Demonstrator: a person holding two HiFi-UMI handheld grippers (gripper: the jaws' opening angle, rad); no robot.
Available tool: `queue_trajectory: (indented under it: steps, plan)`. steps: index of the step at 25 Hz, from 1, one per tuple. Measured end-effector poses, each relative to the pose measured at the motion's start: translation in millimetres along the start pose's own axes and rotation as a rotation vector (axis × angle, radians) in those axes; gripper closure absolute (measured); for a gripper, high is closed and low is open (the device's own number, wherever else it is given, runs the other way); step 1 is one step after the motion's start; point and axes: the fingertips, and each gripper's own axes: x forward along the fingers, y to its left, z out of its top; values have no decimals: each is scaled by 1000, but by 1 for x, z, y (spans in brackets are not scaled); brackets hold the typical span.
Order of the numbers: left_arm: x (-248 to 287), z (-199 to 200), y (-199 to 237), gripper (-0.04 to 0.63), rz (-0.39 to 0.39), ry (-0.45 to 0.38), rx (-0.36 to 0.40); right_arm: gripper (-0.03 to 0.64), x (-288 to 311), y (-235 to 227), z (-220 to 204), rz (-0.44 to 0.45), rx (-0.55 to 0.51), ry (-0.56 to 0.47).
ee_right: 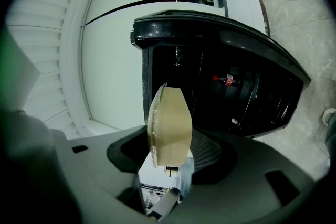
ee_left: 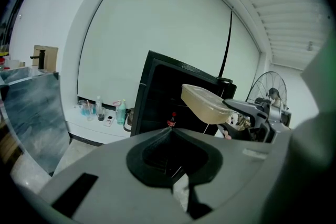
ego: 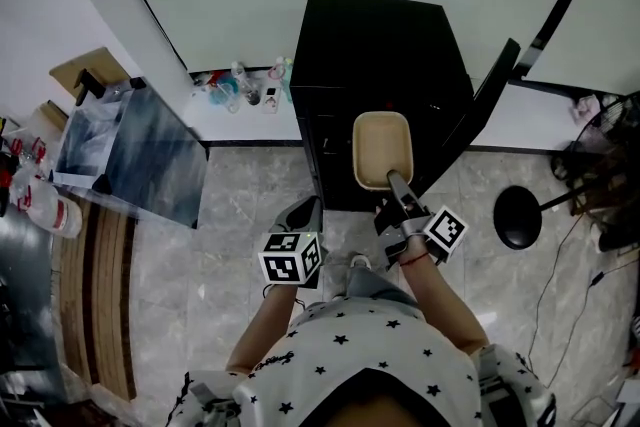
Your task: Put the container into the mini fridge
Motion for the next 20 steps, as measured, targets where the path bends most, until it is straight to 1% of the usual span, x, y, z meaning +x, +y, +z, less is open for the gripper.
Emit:
queue_trajectory:
  steps: [7, 12, 20]
  plan:
    - [31, 22, -4, 583, 13, -7, -12, 403, 25, -7, 26, -28, 10, 25]
    - [47, 30, -4, 583, 27, -7, -19, 403, 39, -13, 41, -40, 21, 38]
    - [64, 36, 1, 583, 50, -6, -29, 403, 58, -27, 51, -61, 36, 62]
